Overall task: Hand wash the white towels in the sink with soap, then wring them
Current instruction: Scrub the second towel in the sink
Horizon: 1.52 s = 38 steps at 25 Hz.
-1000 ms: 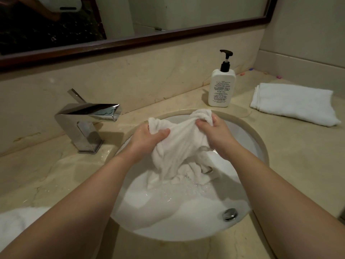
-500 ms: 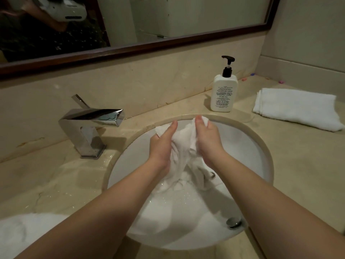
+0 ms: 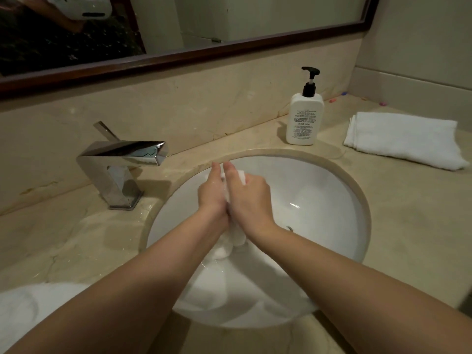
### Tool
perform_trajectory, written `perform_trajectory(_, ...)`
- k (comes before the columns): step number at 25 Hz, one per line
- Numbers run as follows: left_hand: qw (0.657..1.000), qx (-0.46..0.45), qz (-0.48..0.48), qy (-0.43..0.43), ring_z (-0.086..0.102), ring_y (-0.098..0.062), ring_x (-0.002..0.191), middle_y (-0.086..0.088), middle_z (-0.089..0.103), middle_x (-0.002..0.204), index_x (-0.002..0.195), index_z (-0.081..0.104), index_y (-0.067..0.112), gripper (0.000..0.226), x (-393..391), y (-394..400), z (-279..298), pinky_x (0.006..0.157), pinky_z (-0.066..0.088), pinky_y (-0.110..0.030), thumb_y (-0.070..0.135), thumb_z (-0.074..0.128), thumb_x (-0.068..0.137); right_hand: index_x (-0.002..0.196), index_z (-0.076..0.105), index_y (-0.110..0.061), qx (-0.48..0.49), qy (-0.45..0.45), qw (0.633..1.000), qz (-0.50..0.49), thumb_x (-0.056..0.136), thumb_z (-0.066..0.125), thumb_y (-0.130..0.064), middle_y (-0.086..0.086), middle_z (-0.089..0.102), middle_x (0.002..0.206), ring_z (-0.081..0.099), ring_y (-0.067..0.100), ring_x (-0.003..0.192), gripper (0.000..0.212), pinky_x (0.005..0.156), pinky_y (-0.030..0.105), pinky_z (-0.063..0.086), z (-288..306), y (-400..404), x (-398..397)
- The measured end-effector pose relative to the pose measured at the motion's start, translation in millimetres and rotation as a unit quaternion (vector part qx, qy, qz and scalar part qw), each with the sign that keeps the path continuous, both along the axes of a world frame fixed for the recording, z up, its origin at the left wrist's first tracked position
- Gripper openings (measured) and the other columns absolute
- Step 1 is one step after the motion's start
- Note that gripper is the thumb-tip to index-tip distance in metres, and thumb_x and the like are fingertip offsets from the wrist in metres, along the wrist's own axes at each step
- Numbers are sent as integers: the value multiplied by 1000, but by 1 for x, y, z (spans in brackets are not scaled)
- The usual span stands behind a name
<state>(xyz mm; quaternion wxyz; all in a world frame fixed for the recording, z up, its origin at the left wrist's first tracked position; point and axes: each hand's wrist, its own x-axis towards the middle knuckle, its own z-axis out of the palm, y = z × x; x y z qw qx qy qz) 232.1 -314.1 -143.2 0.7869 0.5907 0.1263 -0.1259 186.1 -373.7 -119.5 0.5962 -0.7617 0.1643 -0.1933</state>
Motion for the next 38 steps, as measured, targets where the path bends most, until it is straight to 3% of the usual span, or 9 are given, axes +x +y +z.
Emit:
perform_trajectory(7, 998, -43, -4, 53, 71, -24, 81, -3, 71, 75, 90, 71, 12, 54, -10, -7, -7, 72, 53, -32, 65, 59, 91, 53, 46, -21, -6, 27, 1000, 4, 104, 45, -44, -2, 52, 57, 51, 20, 61, 57, 59, 33, 35, -7, -4, -1)
perform_trajectory(11, 990, -96, -41, 96, 76, -23, 84, -4, 77, 90, 97, 75, 15, 76, -12, -11, -10, 75, 55, -33, 79, 74, 56, 51, 39, -18, 41, 31, 998, -44, 105, 37, -52, -1, 47, 54, 48, 24, 61, 63, 64, 34, 35, -1, -9, 0)
perform_trajectory(15, 996, -63, -41, 50, 66, -12, 60, 2, 64, 60, 75, 58, 19, 54, -6, -9, -12, 62, 48, -29, 67, 50, 96, 44, 38, -18, -34, 7, 999, 23, 99, 50, -55, -6, 43, 43, 44, 18, 50, 67, 56, 33, 32, -1, -4, -6)
perform_trajectory(18, 996, -37, -69, 30, 73, -17, 76, -4, 74, 79, 84, 73, 14, 53, -3, -12, -12, 73, 55, -29, 63, 55, 95, 44, 37, -20, -45, -13, 999, -19, 102, 50, -49, -7, 40, 43, 42, 15, 48, 66, 56, 32, 30, -2, -16, 3)
perform_trajectory(22, 995, -39, -82, 35, 60, -7, 50, 3, 57, 53, 68, 51, 16, 53, -4, -12, -13, 52, 46, -16, 52, 40, 106, 46, 37, -21, -85, -1, 996, 13, 101, 51, -50, -4, 41, 49, 44, 23, 59, 63, 59, 35, 33, -6, -10, 0)
perform_trajectory(25, 994, -59, -84, 37, 74, -16, 74, -5, 75, 82, 88, 71, 14, 52, -5, -12, -12, 65, 54, -24, 62, 51, 98, 47, 37, -19, -33, -2, 999, -32, 102, 50, -49, -2, 42, 49, 45, 23, 57, 64, 62, 35, 35, -2, -17, 2)
perform_trajectory(32, 996, -49, -70, 39, 74, -17, 75, -4, 75, 82, 92, 73, 14, 49, -6, -11, -8, 64, 52, -26, 57, 51, 100, 48, 38, -19, -37, 3, 998, -44, 103, 47, -48, -1, 44, 51, 46, 25, 60, 63, 61, 35, 32, -3, -14, 6)
perform_trajectory(35, 996, -44, -64, 36, 60, -13, 59, 1, 58, 57, 66, 55, 17, 53, -4, -8, -8, 58, 46, -23, 50, 41, 106, 49, 44, -17, -55, -4, 998, 15, 102, 48, -49, -2, 46, 51, 47, 24, 58, 62, 58, 34, 32, -8, -4, -2)
perform_trajectory(38, 992, -66, -93, 59, 70, -19, 83, -8, 75, 84, 90, 74, 12, 55, -13, -12, -3, 76, 52, -28, 51, 40, 106, 49, 42, -16, -25, 19, 999, -41, 103, 47, -48, 0, 46, 51, 46, 21, 55, 63, 59, 34, 32, -4, -14, 6)
